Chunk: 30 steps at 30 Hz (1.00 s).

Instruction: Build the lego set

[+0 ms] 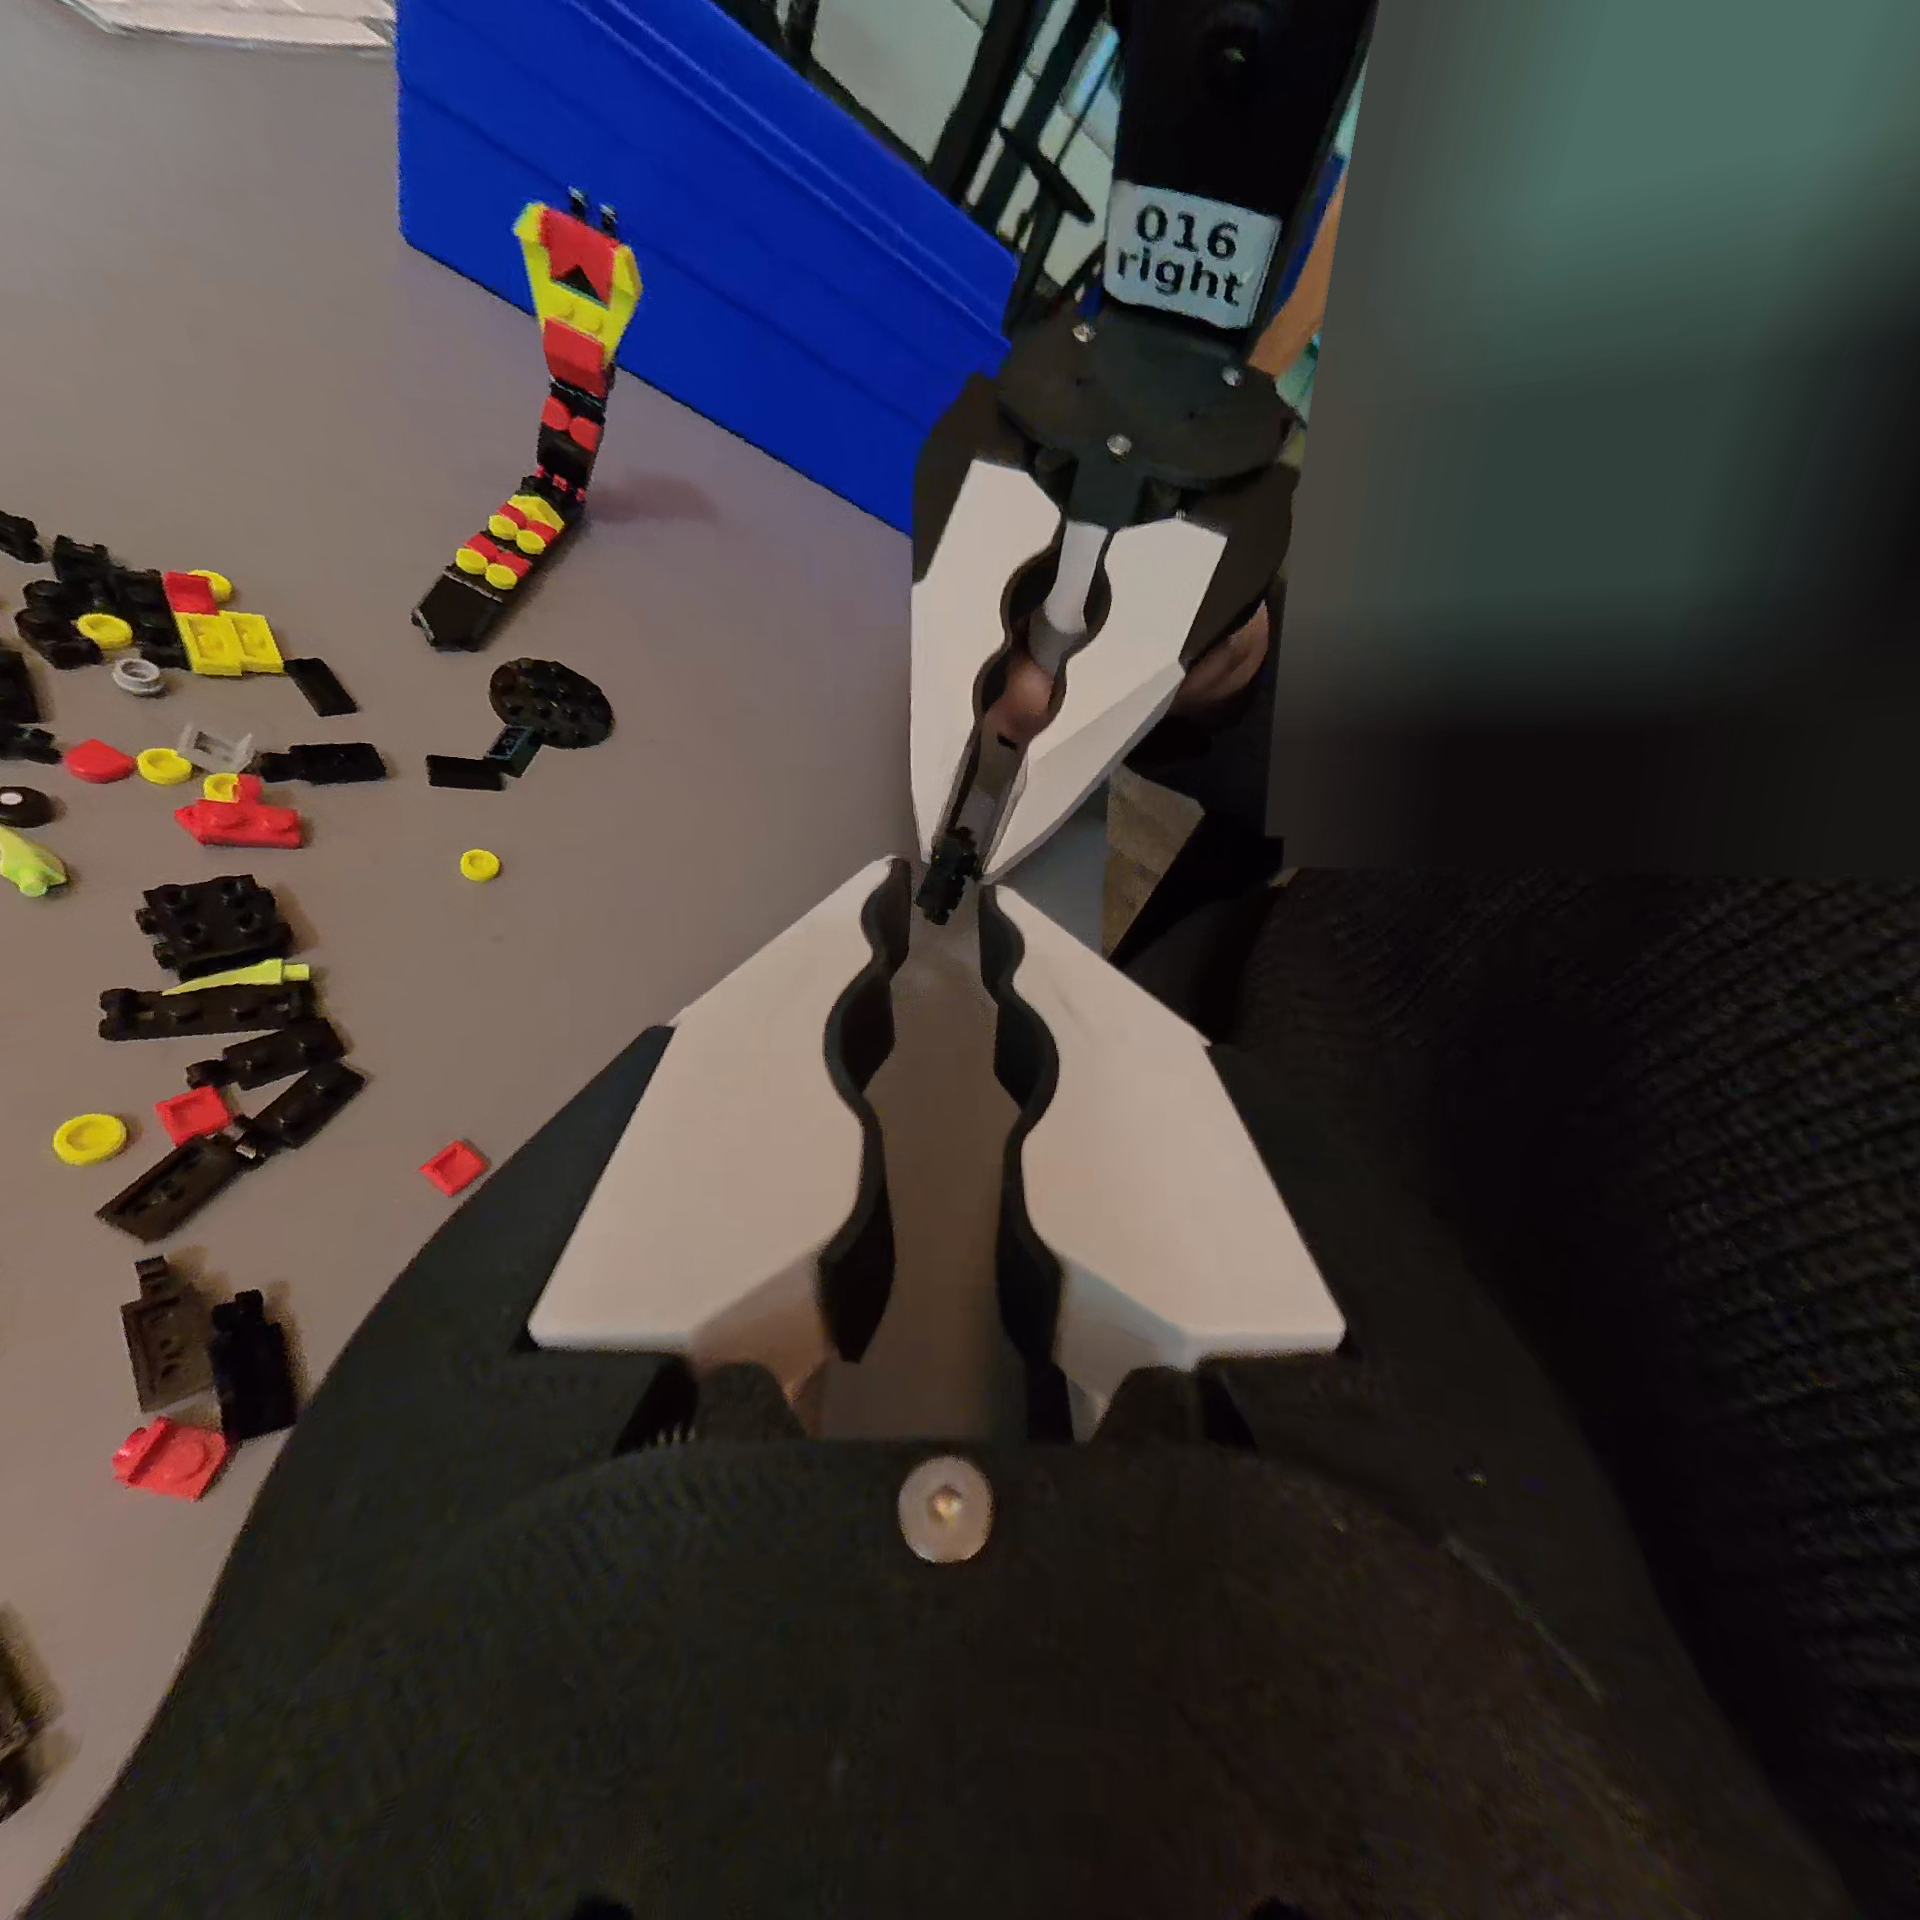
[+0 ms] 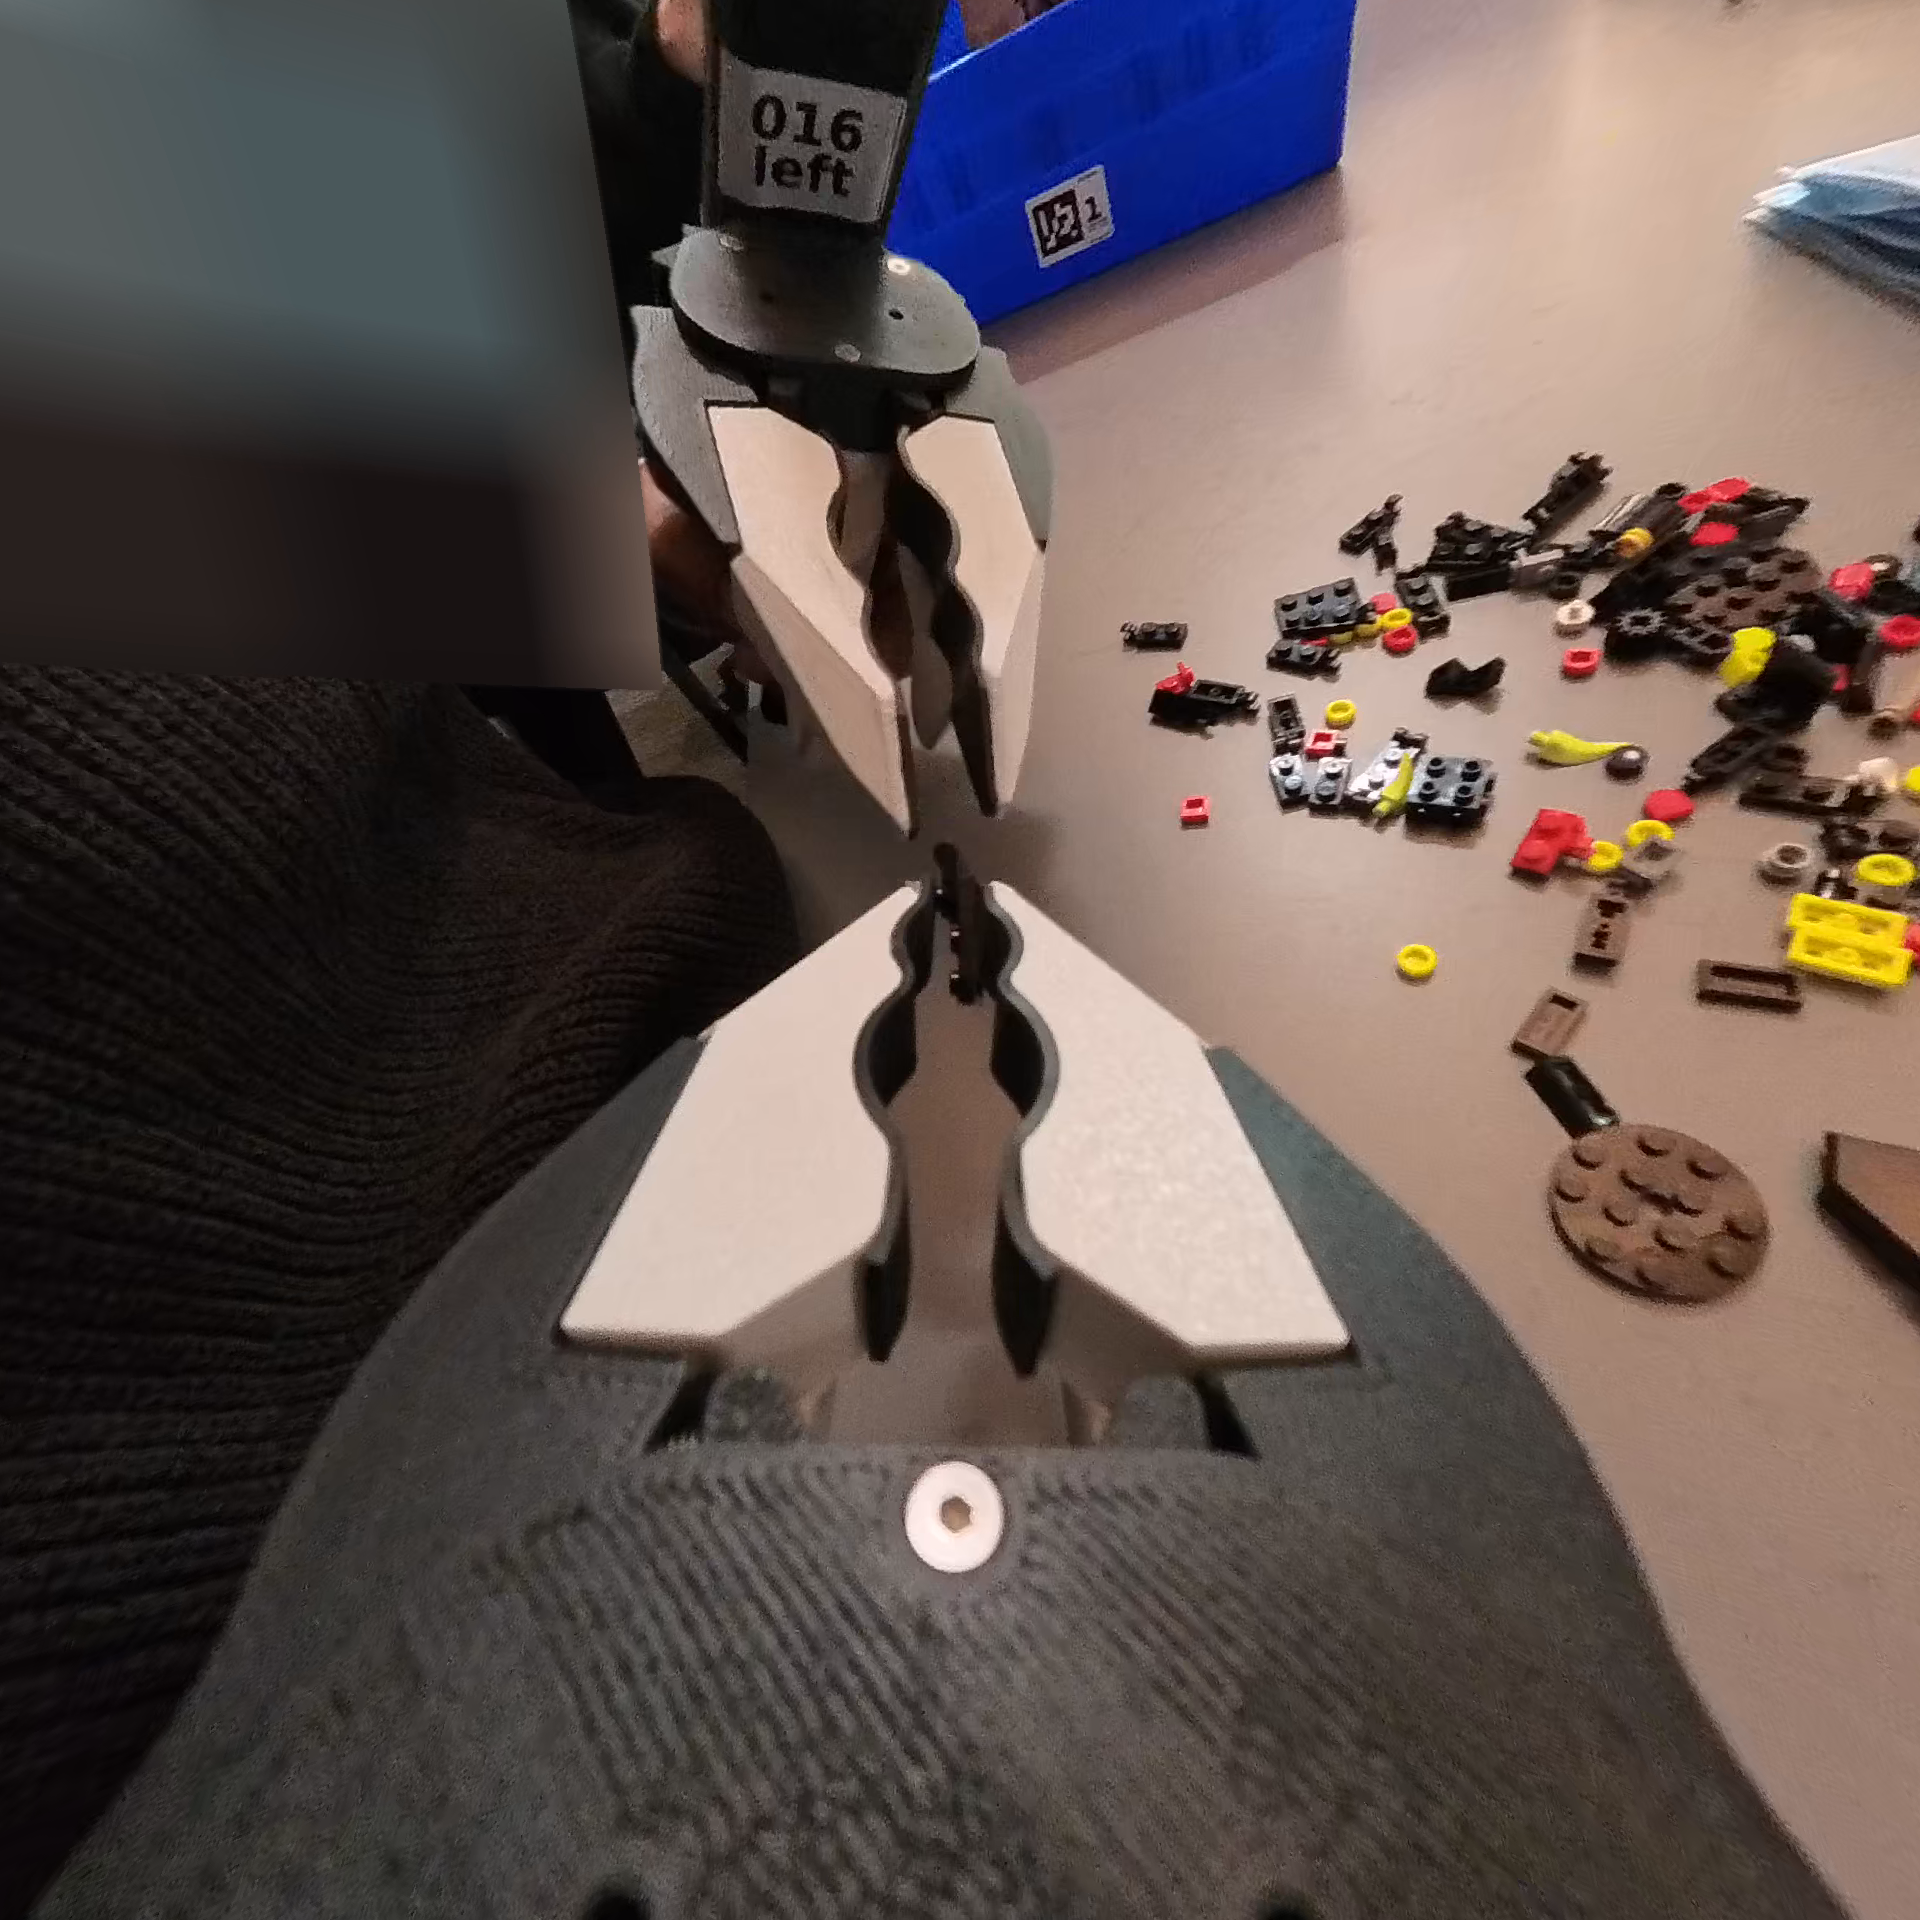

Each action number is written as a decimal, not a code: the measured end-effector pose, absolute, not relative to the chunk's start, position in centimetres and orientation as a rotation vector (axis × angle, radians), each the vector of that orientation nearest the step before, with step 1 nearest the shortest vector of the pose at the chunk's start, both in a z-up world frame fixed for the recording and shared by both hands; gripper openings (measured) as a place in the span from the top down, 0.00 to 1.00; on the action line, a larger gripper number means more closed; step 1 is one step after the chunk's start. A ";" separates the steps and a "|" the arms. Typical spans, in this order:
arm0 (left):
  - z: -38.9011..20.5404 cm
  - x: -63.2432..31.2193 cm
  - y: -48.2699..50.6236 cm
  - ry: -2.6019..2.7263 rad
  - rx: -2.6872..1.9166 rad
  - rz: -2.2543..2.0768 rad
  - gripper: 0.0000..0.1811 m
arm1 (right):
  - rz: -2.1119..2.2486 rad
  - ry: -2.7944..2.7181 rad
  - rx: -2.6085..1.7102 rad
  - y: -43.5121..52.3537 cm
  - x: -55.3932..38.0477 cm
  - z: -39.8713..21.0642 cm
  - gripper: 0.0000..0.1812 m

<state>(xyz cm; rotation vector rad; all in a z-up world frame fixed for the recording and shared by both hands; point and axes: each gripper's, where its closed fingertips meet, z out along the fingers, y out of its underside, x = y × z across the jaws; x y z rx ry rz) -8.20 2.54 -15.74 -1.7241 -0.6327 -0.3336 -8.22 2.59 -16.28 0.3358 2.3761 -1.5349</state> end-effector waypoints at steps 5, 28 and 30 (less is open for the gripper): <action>-16.5 -7.2 3.1 -0.596 -1.788 -0.366 0.95 | -1.500 2.354 0.306 2.5 -7.5 -16.5 0.97; -23.2 -10.9 -0.1 -1.256 -1.701 -0.569 0.98 | -1.263 2.874 0.202 3.2 -9.1 -21.8 0.86; -23.2 -10.9 -0.2 -1.255 -1.708 -0.556 0.96 | -1.270 2.870 0.209 3.2 -9.2 -21.7 0.86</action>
